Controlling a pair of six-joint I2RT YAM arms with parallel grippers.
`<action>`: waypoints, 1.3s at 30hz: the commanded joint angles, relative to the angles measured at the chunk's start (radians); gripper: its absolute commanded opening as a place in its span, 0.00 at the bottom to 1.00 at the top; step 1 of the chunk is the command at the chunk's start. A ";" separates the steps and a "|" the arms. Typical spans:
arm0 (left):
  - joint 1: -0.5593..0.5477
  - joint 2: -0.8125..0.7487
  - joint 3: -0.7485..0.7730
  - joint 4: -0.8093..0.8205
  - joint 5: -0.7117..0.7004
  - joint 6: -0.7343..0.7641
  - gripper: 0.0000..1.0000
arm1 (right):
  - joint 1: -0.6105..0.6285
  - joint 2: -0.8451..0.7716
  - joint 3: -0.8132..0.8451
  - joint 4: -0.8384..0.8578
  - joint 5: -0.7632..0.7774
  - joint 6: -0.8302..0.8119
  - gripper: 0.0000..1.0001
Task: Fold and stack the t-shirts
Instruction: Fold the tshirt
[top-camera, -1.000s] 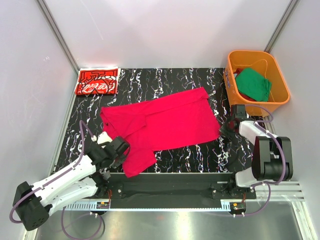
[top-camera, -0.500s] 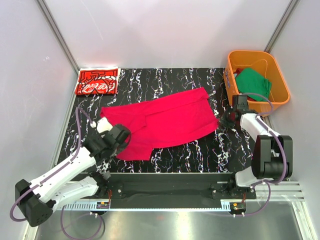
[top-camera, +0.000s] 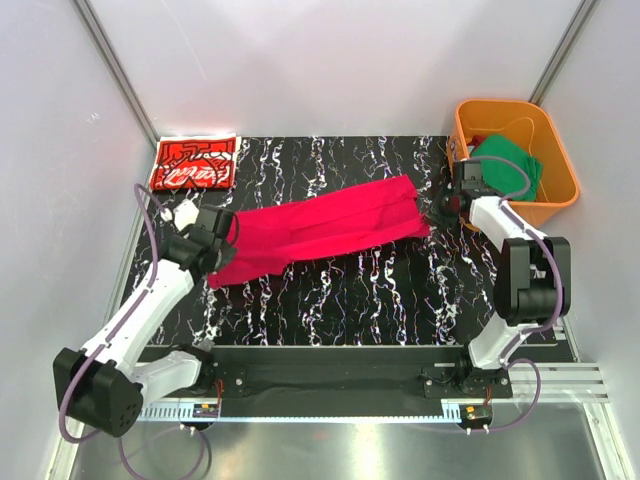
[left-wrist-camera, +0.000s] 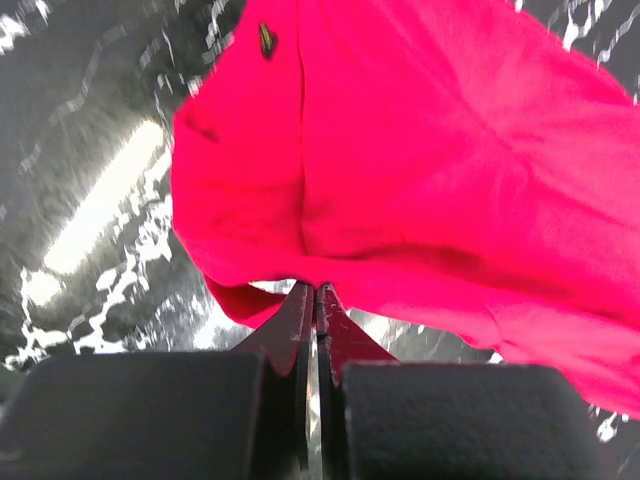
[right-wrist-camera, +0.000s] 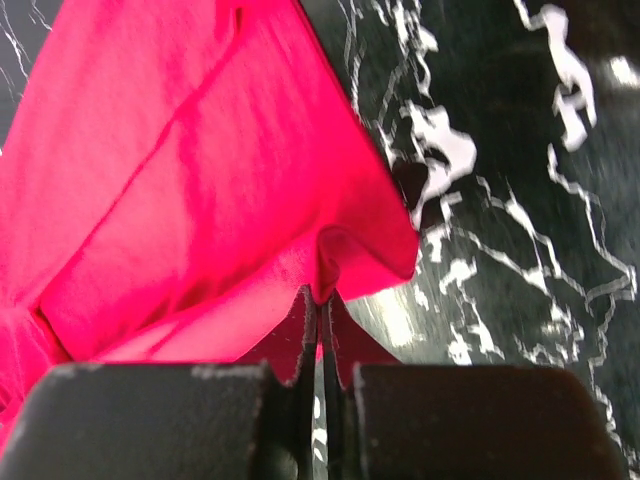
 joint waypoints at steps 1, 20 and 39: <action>0.054 0.035 0.070 0.071 0.026 0.102 0.00 | 0.008 0.049 0.075 0.016 0.009 -0.033 0.00; 0.114 0.262 0.132 0.196 0.097 0.179 0.00 | 0.031 0.251 0.359 -0.041 0.032 -0.070 0.01; 0.152 0.400 0.197 0.230 0.128 0.199 0.00 | 0.036 0.405 0.529 -0.108 0.068 -0.104 0.02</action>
